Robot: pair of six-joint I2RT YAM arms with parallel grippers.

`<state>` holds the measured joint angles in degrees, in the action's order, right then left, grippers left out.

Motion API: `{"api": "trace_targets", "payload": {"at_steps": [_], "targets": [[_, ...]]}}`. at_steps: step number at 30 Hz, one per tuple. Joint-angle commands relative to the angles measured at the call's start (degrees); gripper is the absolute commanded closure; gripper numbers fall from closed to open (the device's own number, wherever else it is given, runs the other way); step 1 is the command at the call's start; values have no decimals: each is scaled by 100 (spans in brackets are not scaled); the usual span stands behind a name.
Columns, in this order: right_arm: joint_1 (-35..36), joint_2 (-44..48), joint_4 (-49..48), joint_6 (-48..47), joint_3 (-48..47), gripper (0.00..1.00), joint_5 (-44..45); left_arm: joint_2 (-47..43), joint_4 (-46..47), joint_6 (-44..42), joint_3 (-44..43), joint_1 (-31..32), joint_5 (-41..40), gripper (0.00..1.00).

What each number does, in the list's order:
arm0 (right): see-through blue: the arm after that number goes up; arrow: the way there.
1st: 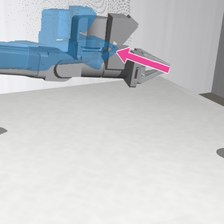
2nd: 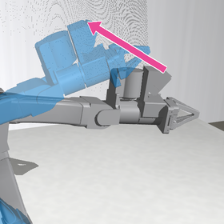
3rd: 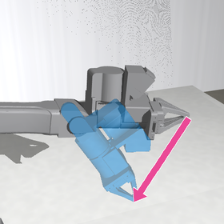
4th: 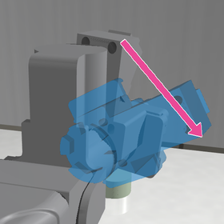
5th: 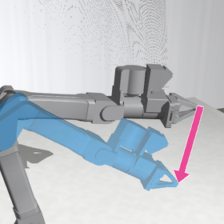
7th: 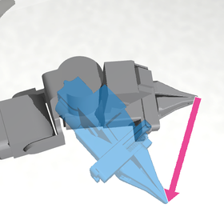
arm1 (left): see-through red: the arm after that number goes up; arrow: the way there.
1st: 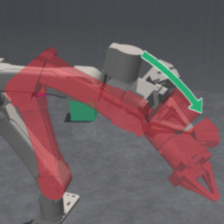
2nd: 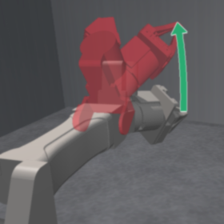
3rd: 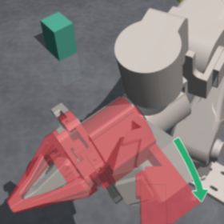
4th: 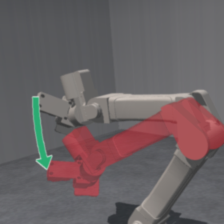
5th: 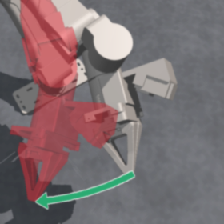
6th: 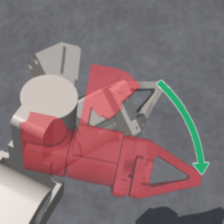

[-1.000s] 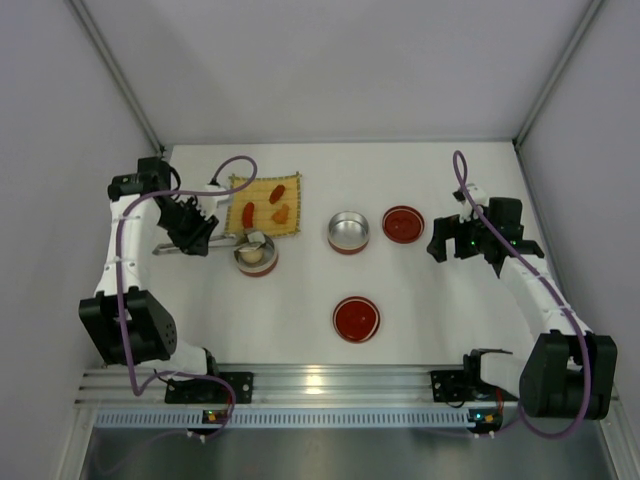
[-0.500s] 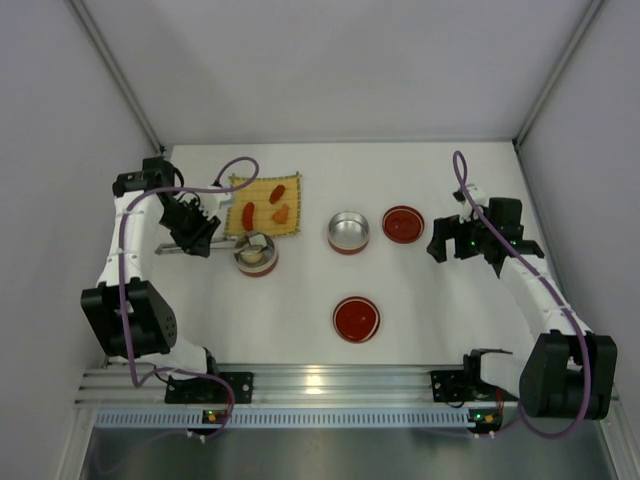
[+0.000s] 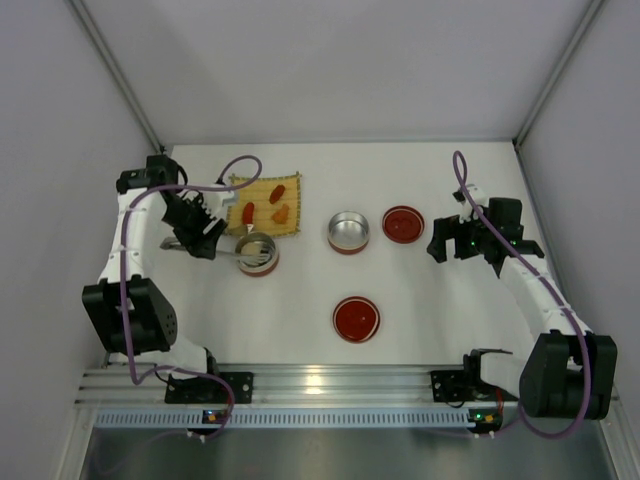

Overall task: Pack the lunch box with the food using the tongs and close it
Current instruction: Place the fake food in the packing box, then pick up the fake food from the plate.

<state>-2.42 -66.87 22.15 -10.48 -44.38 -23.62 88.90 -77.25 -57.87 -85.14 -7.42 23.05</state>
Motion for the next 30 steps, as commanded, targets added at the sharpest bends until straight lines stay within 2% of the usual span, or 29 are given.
{"api": "trace_targets", "payload": {"at_steps": [1,3,6,7,11,13,19,23,30], "targets": [[39,60,88,-77,-308,1,-20,22,-906,-41,-283,22,200,31],[39,60,70,-77,-299,1,-20,22,-906,21,-397,21,270,34],[39,51,61,-68,-308,1,-29,48,-906,170,-712,-40,586,45],[39,51,61,-68,-308,1,-29,83,-906,310,-836,-66,709,51],[39,60,70,-77,-317,1,-29,407,-757,1074,-1548,-233,1219,58],[39,60,70,-77,-308,1,-29,470,-397,1617,-1759,-277,1307,58],[39,51,61,-68,-326,1,-38,637,596,2779,-1646,-269,1167,56],[39,34,52,-68,-308,1,-38,673,877,3026,-1375,-199,1167,55],[39,25,52,-68,-308,1,-29,734,1695,4036,-1032,-190,438,52]]}}
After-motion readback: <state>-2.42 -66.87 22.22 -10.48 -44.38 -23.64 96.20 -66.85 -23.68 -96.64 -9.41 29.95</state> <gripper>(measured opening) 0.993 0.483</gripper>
